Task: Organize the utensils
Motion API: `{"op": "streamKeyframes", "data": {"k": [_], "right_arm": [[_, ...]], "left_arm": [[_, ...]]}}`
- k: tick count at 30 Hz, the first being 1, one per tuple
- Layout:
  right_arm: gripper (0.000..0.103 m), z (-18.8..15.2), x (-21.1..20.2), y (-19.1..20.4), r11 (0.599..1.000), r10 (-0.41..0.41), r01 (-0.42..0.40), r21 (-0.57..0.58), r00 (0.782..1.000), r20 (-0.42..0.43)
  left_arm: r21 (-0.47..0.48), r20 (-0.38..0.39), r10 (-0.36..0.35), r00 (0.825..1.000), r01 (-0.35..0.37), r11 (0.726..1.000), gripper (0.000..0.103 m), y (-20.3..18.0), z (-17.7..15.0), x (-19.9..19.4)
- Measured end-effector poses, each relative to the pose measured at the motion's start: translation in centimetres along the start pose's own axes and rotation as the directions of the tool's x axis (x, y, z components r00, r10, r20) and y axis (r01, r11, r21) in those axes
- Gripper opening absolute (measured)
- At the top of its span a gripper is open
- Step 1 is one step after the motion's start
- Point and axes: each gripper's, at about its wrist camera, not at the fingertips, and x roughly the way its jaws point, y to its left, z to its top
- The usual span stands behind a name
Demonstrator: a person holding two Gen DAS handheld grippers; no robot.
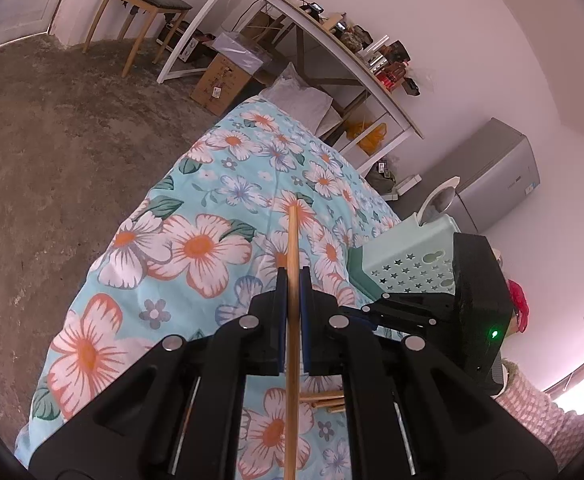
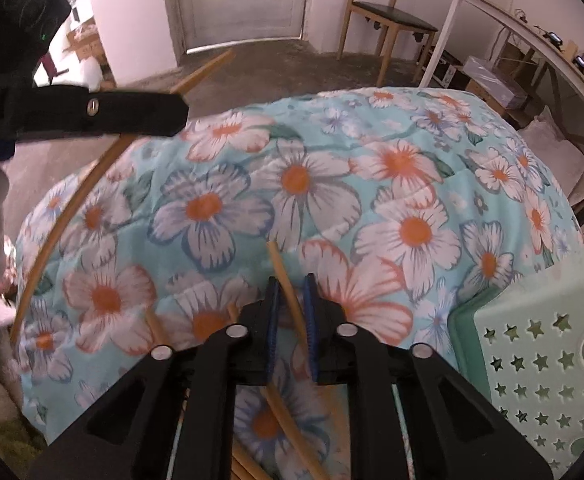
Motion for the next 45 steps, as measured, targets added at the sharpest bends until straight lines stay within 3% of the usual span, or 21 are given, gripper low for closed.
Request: {"op": "streamKeyframes", "data": {"k": [4,9,15,24,30,36,41,45], "right_arm": [[0.006,0.1,-2.8,-1.0,0.998,-0.044,0.039,0.057,0.996,0.081],[0.006,-0.5,-8.6,-2.4,0.983,-0.118,0.083,0.167,0.97,0.213],[0.006,-3.1,-16.6,-3.7,0.944,-0.214,0.1,0.314,0.91,0.355],[0.006,-6.8,-22.6,-4.7,0.899,-0.309,0.106,0.424,0.839,0.447],[0.006,-6.8,-26.5,-6.0,0.886,-0.361,0.103,0.452,0.765,0.534],[0.006,-5.6,-31.1,-8.3,0.868,-0.432,0.121,0.482,0.662,0.613],[0.006,-3.8,-32.8,-10.4,0.86,-0.463,0.123,0.496,0.599,0.654],[0.006,-2.2,-32.0,-12.1,0.85,-0.489,0.14,0.508,0.571,0.659]], "left_arm": [[0.01,0.007,-0.016,1.0,0.015,1.0,0.005,-0.5,0.8,-0.1],[0.018,0.047,-0.043,0.998,0.042,0.999,0.005,-1.8,1.9,-0.9],[0.05,0.066,-0.066,0.996,0.063,0.997,0.005,-3.4,1.9,-1.8],[0.036,0.025,-0.056,0.998,0.055,0.998,0.005,-4.0,1.0,-1.8],[0.073,0.039,-0.055,0.998,0.053,0.996,0.005,-5.4,0.8,-2.8],[0.126,0.06,-0.039,0.997,0.031,0.991,0.005,-6.8,0.5,-3.7],[0.146,0.071,-0.038,0.997,0.027,0.989,0.005,-7.2,0.4,-4.1],[0.164,0.087,-0.037,0.996,0.022,0.986,0.005,-7.7,0.5,-4.5]]}}
